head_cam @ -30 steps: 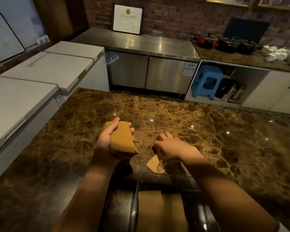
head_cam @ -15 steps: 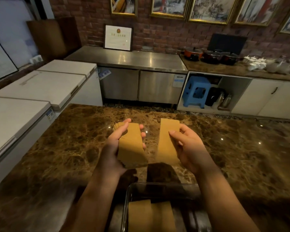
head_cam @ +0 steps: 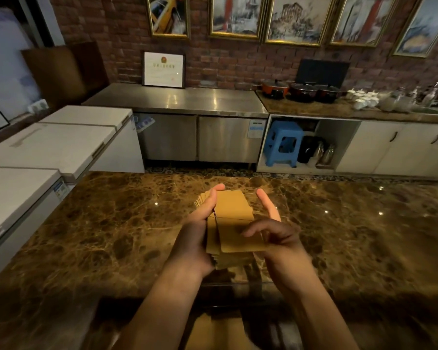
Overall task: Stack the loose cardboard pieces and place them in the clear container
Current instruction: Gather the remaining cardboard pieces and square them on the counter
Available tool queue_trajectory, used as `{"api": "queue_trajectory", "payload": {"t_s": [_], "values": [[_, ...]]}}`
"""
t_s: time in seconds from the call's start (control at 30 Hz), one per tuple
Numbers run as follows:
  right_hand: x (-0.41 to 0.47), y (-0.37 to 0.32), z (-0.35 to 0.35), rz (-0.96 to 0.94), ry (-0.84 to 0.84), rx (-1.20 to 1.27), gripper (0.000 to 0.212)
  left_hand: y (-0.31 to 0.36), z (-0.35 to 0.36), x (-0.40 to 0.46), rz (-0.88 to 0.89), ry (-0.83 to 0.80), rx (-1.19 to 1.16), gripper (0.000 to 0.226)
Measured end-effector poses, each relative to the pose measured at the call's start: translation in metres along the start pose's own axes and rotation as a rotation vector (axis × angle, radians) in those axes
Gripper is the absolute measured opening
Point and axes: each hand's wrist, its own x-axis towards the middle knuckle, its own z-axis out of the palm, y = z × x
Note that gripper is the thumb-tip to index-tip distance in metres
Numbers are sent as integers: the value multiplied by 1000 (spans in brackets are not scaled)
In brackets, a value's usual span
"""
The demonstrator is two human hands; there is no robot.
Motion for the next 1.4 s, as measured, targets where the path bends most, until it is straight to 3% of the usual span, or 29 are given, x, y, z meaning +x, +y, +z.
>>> {"api": "queue_trajectory", "payload": {"t_s": [0.1, 0.23, 0.3, 0.43, 0.53, 0.6, 0.73, 0.8, 0.87, 0.97, 1.1, 1.17, 1.3, 1.4], "values": [[3, 5, -14, 55, -25, -11, 51, -5, 8, 11, 42, -83, -37, 39], [6, -4, -32, 47, -99, 8, 32, -16, 20, 25, 128, -123, 71, 44], [6, -11, -41, 143, -65, 128, 26, -22, 28, 35, 153, -88, 46, 40], [4, -3, -61, 324, -20, 480, 52, -38, 47, 60, 269, 5, -56, 38], [7, 7, -70, 350, 40, 796, 69, -48, 53, 73, 366, 52, 34, 43], [13, 11, -73, 370, 77, 848, 63, -53, 53, 79, 402, 74, 126, 49], [32, 25, -74, 487, 163, 421, 58, -59, 46, 92, 412, 34, 278, 65], [40, 33, -75, 487, 204, 420, 61, -59, 41, 100, 379, 42, 355, 69], [47, 41, -82, 445, 239, 390, 59, -57, 35, 109, 344, 87, 357, 77], [59, 52, -98, 375, 280, 16, 52, -51, 23, 121, 308, 222, 392, 88], [72, 77, -107, 226, 185, -411, 50, -43, 13, 135, 204, 236, 657, 47], [77, 91, -106, 157, 131, -541, 50, -47, 6, 145, 185, 265, 723, 52], [86, 120, -102, 129, 96, -653, 55, -63, -18, 171, 213, 433, 719, 31], [87, 140, -101, 153, 140, -628, 53, -74, -41, 184, 258, 416, 753, 25]]}}
